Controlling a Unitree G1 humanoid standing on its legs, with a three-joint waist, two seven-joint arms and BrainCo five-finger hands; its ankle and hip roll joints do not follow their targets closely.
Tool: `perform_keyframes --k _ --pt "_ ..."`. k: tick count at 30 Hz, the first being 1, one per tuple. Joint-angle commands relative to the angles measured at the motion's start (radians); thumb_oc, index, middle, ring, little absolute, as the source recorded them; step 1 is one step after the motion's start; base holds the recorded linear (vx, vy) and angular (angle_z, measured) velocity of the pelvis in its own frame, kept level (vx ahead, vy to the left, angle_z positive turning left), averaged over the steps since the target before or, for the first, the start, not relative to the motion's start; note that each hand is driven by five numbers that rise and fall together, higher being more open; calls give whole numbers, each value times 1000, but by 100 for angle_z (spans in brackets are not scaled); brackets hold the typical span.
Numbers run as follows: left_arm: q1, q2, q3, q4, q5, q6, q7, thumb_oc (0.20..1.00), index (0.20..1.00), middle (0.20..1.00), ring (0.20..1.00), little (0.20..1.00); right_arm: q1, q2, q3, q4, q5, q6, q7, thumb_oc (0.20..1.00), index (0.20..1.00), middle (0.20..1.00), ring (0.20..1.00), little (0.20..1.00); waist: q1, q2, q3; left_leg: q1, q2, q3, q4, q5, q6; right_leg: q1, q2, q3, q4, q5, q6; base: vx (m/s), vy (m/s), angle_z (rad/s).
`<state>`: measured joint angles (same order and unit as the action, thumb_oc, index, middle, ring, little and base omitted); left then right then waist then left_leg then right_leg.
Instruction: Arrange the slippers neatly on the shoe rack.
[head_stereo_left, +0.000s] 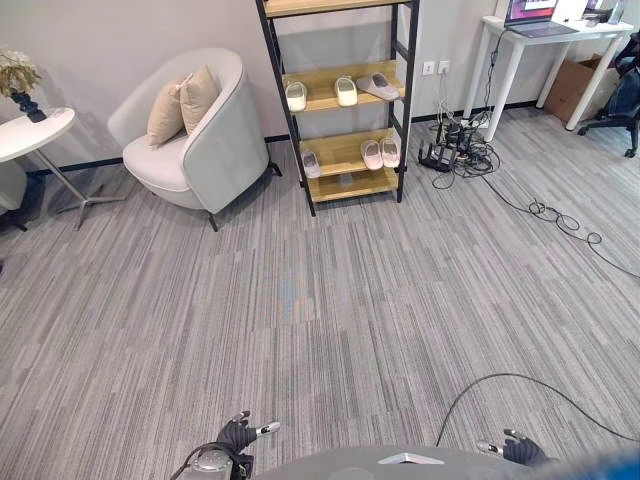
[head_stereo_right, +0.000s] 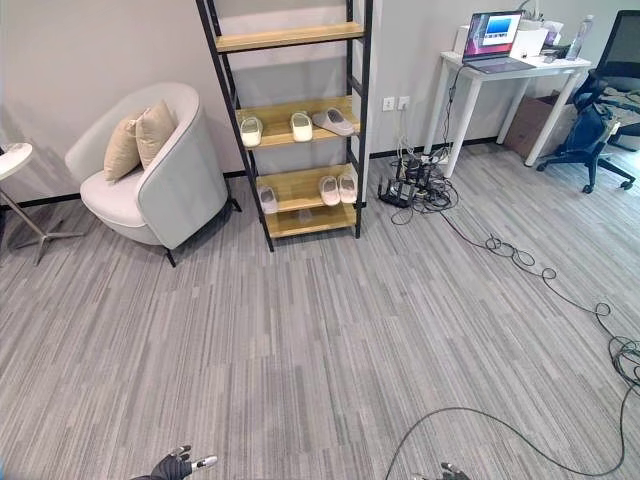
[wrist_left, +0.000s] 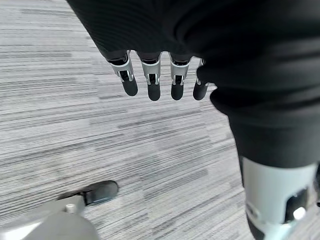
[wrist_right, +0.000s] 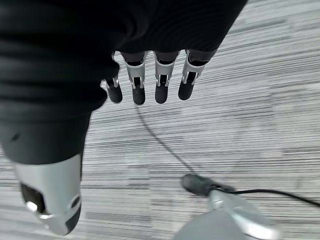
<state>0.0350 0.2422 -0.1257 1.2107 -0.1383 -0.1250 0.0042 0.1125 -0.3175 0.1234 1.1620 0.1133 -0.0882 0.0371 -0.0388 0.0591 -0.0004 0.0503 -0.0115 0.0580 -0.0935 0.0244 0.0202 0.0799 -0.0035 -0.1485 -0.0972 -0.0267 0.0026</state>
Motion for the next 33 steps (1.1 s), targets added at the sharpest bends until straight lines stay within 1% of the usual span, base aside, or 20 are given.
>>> perform_keyframes --k 1,3,4,7,8,17,18,19,20,21,22,23,24,25,27,28,29,31,32,33 --pt "-50 -6 -9 75 28 -17 12 1000 1000 1000 1000 1000 -6 15 24 28 18 -10 -6 1000 1000 1000 1000 1000 -8 -30 3 -16 51 -18 6 -7 -70 1 -78 5 10 -4 102 0 0 0" --pt "-44 -14 -33 93 71 -9 -1 1000 1000 1000 1000 1000 -12 19 32 33 20 -20 -17 1000 1000 1000 1000 1000 -8 -27 7 -16 52 -19 6 -5 -72 1 -75 4 10 -6 100 33 -55 -3" --pt "-33 -29 -25 125 83 5 -1 1000 1000 1000 1000 1000 -22 22 29 43 32 -12 -9 1000 1000 1000 1000 1000 -3 -26 5 -18 55 -21 6 -4 -74 0 -72 -2 10 -12 97 54 -81 -2" --pt "-40 -46 -51 138 101 18 -11 1000 1000 1000 1000 1000 -39 28 32 49 32 -1 -10 1000 1000 1000 1000 1000 -8 -25 10 -19 61 -16 6 -4 -77 -3 -68 3 10 -13 96 60 -100 2" --pt "-48 -55 -89 151 147 30 -28 1000 1000 1000 1000 1000 -47 23 35 51 40 4 -1 1000 1000 1000 1000 1000 -16 -26 19 -18 68 -12 6 -4 -80 -4 -61 9 10 -16 91 72 -133 -2" --pt "-51 -55 -100 149 160 30 -29 1000 1000 1000 1000 1000 -52 20 36 47 46 3 4 1000 1000 1000 1000 1000 -17 -28 23 -18 71 -13 6 -3 -81 -3 -58 11 10 -18 88 16 -29 -4" --pt "-55 -53 -107 145 168 29 -30 1000 1000 1000 1000 1000 -53 17 37 46 49 3 8 1000 1000 1000 1000 1000 -18 -29 25 -17 74 -13 6 -2 -82 -3 -56 12 10 -19 86 618 -326 2" --pt "-123 -24 -182 65 209 21 -15 1000 1000 1000 1000 1000 -106 -39 69 58 40 17 26 1000 1000 1000 1000 1000 26 -66 146 -324 106 59 246 54 -112 75 -63 -10 10 -87 62 906 -163 21" --pt "-112 -26 -170 116 231 29 -9 1000 1000 1000 1000 1000 -119 -25 83 44 26 13 25 1000 1000 1000 1000 1000 50 -72 133 -331 96 16 150 90 -112 100 -64 14 13 -104 76 1043 -53 79" --pt "-104 -24 -161 140 246 36 2 1000 1000 1000 1000 1000 -125 -18 73 44 27 12 21 1000 1000 1000 1000 1000 54 -78 121 -336 81 -7 161 84 -101 107 -72 23 32 -107 83 701 357 39" --pt "-101 -6 -139 147 240 41 14 1000 1000 1000 1000 1000 -126 -7 54 37 42 11 22 1000 1000 1000 1000 1000 53 -92 103 -318 62 -12 180 62 -79 87 -96 40 127 -108 95 552 275 -40" --pt "-101 2 -128 143 226 41 15 1000 1000 1000 1000 1000 -124 0 48 30 54 10 22 1000 1000 1000 1000 1000 51 -99 97 -301 56 -5 185 45 -63 64 -106 51 191 -102 105 505 276 -116" --pt "-105 9 -125 136 220 41 14 1000 1000 1000 1000 1000 -128 7 47 20 57 11 22 1000 1000 1000 1000 1000 51 -107 96 -286 45 1 190 23 -45 40 -116 60 254 -81 118 421 321 -113" --pt "-117 16 -132 119 218 39 15 1000 1000 1000 1000 1000 -145 19 59 -4 53 12 23 1000 1000 1000 1000 1000 36 -114 108 -245 16 14 204 -21 -3 -41 -150 82 422 32 149 341 314 -74" --pt "-138 20 -146 87 205 33 21 1000 1000 1000 1000 1000 -160 20 58 -24 70 10 24 1000 1000 1000 1000 1000 22 -102 120 -224 2 9 217 -44 23 -102 -164 98 558 124 157 254 248 -45" --pt "-151 24 -153 66 199 31 20 1000 1000 1000 1000 1000 -157 22 58 -39 70 8 20 1000 1000 1000 1000 1000 14 -92 123 -202 -1 0 209 -57 31 -132 -166 102 616 139 152 387 214 13" --pt "-168 23 -166 38 194 24 26 1000 1000 1000 1000 1000 -156 27 57 -53 74 4 14 1000 1000 1000 1000 1000 2 -75 122 -146 0 -14 180 -76 38 -187 -165 94 652 111 137 423 171 39" --pt "-183 19 -183 30 197 23 31 1000 1000 1000 1000 1000 -155 30 61 -48 64 7 12 1000 1000 1000 1000 1000 -12 -70 128 -92 -2 -18 154 -89 35 -208 -177 53 590 73 125 393 49 42" --pt "-189 17 -201 35 213 21 33 1000 1000 1000 1000 1000 -144 31 62 -45 62 10 15 1000 1000 1000 1000 1000 -28 -64 131 -58 1 -23 134 -100 25 -230 -177 32 505 42 122 346 -68 41" --pt "-187 15 -204 42 218 23 31 1000 1000 1000 1000 1000 -138 31 64 -45 60 10 17 1000 1000 1000 1000 1000 -37 -64 133 -39 4 -26 130 -109 20 -238 -174 36 456 37 126 334 -117 30"
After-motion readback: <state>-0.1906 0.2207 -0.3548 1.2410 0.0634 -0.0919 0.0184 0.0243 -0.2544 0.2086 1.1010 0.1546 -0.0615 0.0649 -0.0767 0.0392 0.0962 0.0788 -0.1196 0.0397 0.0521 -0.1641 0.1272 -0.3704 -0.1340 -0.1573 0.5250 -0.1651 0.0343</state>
